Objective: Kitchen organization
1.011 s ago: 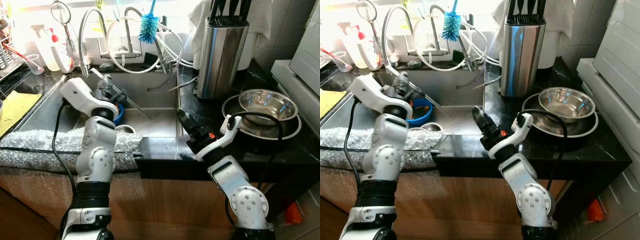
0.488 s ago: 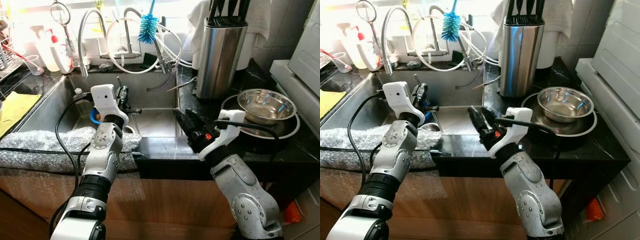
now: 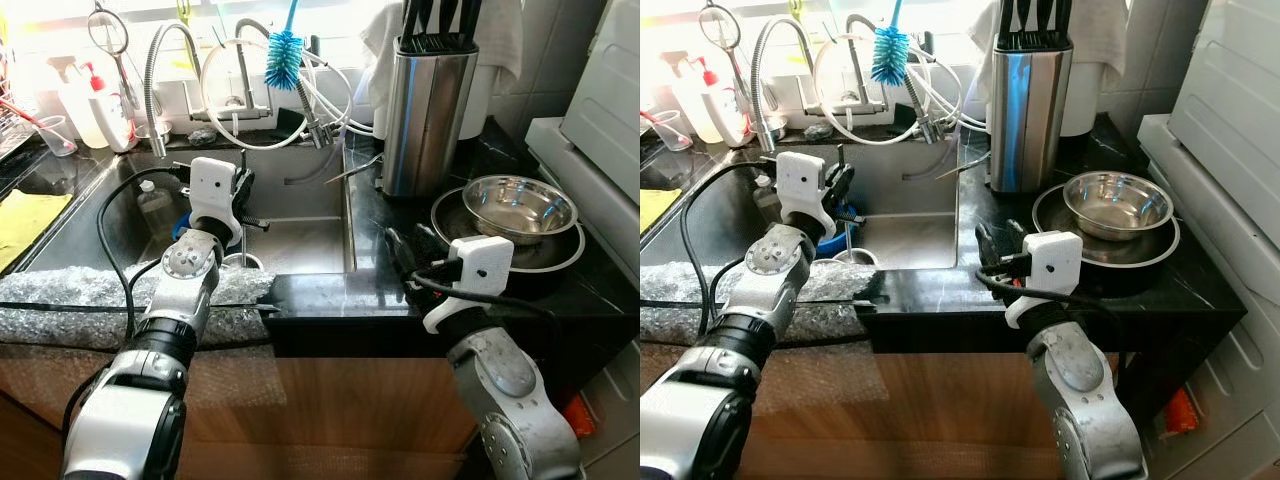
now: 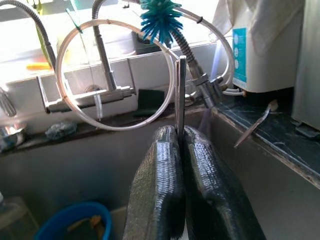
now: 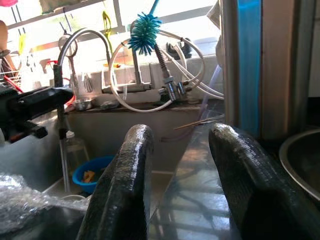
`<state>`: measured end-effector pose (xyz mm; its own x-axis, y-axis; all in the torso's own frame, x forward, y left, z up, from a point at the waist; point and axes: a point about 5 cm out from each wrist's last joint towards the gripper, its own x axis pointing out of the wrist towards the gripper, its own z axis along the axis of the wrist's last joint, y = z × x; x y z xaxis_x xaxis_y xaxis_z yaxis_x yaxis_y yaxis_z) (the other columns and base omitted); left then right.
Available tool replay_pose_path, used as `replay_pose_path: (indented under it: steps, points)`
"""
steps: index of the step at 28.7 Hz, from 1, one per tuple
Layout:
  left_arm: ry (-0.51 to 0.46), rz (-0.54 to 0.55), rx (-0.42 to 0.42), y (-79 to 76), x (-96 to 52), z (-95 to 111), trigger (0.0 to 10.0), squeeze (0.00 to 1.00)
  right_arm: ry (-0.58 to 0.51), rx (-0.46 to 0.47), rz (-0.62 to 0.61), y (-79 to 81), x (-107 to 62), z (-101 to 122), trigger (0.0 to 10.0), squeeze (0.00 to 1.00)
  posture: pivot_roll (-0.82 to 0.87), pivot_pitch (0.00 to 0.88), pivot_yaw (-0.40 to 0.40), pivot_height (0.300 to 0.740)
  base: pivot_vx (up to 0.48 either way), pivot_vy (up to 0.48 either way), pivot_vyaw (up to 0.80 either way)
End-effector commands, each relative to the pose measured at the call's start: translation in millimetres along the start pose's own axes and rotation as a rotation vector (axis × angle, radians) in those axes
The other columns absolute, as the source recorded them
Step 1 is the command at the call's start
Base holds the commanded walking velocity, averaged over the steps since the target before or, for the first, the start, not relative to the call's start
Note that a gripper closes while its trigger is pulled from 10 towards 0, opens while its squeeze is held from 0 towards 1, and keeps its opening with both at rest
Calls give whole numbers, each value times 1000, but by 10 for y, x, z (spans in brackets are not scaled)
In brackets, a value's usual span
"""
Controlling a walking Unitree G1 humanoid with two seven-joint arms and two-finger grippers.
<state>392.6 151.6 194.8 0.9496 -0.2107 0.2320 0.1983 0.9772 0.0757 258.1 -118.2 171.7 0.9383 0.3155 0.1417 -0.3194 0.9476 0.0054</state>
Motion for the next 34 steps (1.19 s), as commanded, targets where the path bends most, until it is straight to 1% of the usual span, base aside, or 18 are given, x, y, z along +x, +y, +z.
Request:
replay_pose_path:
  steps: [1,4,5,34]
  points:
    - [-12,33,-47,41,47,44,10000,0,-35,-19,15,57,-13,65,10000,0,-128,0,104,740,0,0,0]
    - [-4,59,-136,2,91,30,10000,0,-41,-17,10,81,-32,65,10000,0,-139,0,106,740,0,0,0]
    - [-4,61,-141,2,92,29,10000,0,-41,-17,9,82,-33,65,10000,0,-139,0,106,740,0,0,0]
    - [-11,60,-151,9,113,20,10000,0,-46,-24,4,93,-42,61,10000,0,-139,0,106,740,0,0,0]
